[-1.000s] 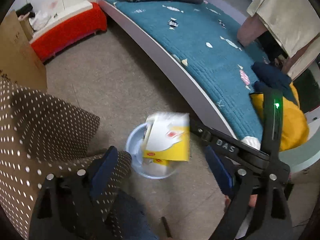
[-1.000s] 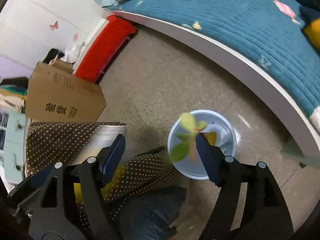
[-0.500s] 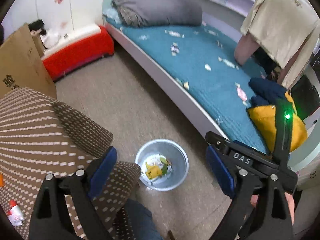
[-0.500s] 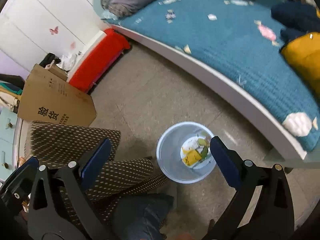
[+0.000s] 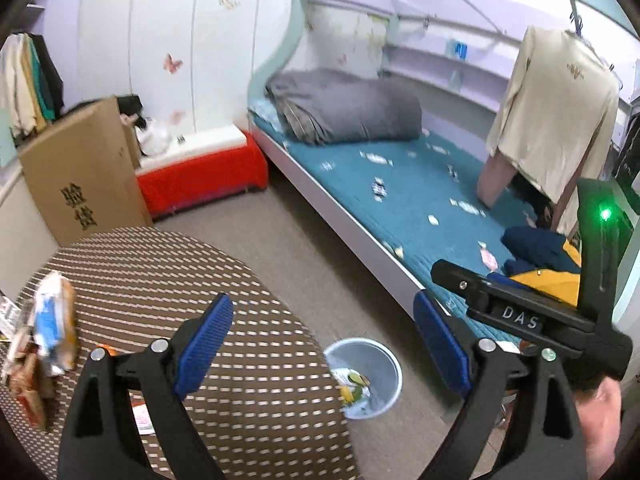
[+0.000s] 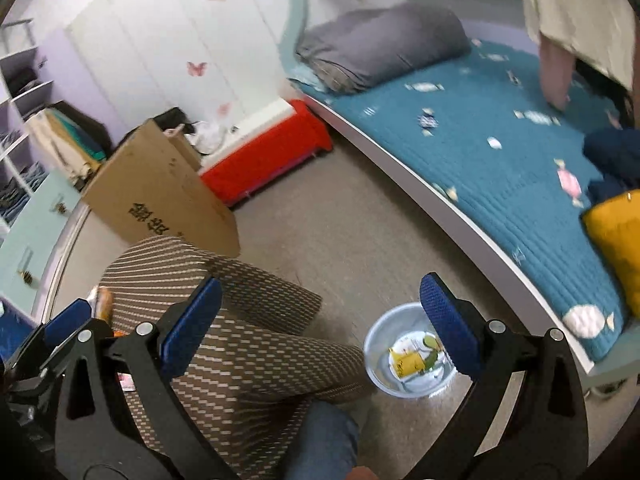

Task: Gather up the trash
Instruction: 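Move both tools back over the table toward the remaining trash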

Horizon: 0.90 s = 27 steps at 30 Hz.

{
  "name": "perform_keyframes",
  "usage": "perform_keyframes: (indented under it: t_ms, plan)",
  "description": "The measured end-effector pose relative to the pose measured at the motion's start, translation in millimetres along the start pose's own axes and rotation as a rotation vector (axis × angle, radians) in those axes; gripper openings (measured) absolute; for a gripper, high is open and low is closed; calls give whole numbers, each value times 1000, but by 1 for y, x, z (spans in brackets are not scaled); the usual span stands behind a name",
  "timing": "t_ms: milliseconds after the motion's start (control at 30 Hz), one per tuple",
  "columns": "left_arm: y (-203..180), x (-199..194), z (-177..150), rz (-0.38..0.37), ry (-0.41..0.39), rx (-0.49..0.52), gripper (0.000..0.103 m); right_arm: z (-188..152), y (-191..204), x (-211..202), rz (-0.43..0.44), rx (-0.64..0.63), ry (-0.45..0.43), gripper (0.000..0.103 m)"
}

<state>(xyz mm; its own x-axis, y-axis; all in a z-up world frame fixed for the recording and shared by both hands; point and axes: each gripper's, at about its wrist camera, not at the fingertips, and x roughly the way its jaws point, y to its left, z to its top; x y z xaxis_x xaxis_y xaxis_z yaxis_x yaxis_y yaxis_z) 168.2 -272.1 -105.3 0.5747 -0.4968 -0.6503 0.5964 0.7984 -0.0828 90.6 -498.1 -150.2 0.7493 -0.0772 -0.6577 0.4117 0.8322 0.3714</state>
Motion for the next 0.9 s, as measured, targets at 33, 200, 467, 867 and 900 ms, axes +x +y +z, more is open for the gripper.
perform_keyframes:
  t_ms: [33,200,467,867,900]
  plan:
    - [6,-11,0,11,-23,-2,90,2,11,-6,7,-21,-10,97]
    - [36,-49,-4,33,-90,-34,90,2,59,-30,47,-121,-46,97]
    - [83,-93,-24,90,-147,-79,90,-11,115,-44,123,-225,-57,97]
    - [170,-136,-85,263,-182,-211,90,-74,197,-21,213,-462,37,97]
    - [178,-137,-89,269,-181,-221,90,-78,201,-19,216,-469,45,97]
